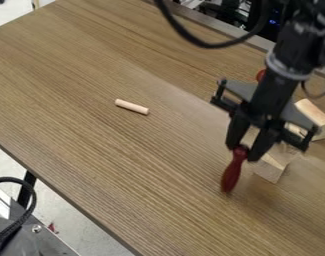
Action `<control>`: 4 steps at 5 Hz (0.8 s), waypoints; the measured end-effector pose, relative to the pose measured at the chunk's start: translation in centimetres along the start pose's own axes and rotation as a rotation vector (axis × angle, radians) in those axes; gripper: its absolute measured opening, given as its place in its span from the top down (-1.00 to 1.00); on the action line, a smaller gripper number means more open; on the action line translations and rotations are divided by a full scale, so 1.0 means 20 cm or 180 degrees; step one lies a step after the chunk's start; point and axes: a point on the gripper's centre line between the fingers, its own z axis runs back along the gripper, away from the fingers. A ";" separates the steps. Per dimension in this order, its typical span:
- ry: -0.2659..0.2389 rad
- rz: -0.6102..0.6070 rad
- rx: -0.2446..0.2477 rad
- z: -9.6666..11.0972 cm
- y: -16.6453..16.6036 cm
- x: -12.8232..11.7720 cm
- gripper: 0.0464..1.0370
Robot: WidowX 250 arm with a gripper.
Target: Move the red object from bottom to the center of the table
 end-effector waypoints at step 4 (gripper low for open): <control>-0.0052 0.0643 -0.0125 0.09 0.32 0.39 0.55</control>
